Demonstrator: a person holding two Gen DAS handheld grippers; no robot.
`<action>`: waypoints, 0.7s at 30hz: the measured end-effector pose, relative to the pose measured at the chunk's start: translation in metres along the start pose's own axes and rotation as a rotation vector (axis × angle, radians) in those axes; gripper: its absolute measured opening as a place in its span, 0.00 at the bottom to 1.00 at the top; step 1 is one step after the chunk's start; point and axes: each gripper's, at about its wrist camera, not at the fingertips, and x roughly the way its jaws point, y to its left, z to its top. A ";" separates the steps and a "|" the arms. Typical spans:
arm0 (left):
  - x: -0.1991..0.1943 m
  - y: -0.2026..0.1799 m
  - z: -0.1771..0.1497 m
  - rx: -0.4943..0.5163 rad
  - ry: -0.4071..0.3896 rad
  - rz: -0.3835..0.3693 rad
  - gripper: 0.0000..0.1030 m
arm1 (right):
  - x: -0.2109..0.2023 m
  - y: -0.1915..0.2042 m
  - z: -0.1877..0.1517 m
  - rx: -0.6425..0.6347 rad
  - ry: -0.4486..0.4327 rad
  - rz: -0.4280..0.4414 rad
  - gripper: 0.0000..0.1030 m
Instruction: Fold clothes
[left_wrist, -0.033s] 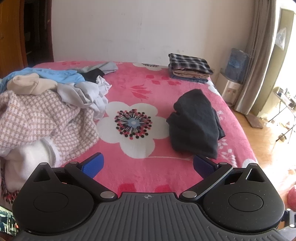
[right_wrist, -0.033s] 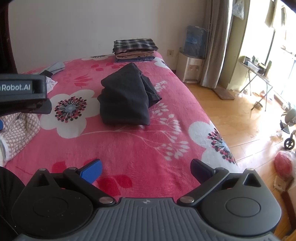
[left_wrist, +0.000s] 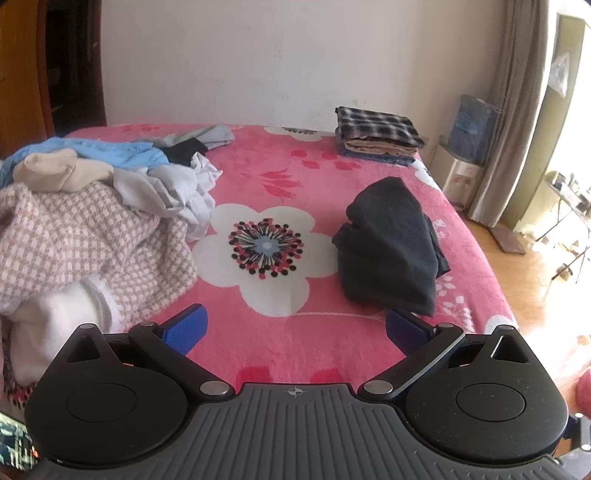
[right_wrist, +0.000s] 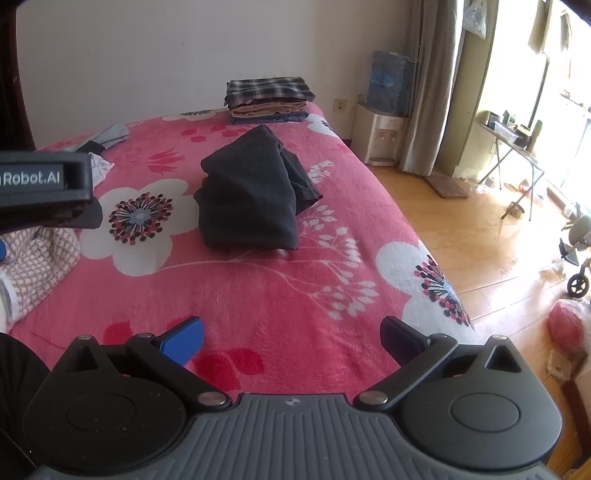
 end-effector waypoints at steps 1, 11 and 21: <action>0.000 -0.001 0.001 0.010 -0.003 0.000 1.00 | 0.000 -0.002 0.002 0.005 0.001 0.003 1.00; 0.006 -0.018 0.009 0.071 -0.026 0.027 1.00 | 0.006 -0.019 0.013 0.055 -0.012 0.016 1.00; -0.003 -0.026 0.005 0.065 -0.041 0.042 1.00 | 0.002 -0.028 0.013 0.081 -0.044 -0.001 1.00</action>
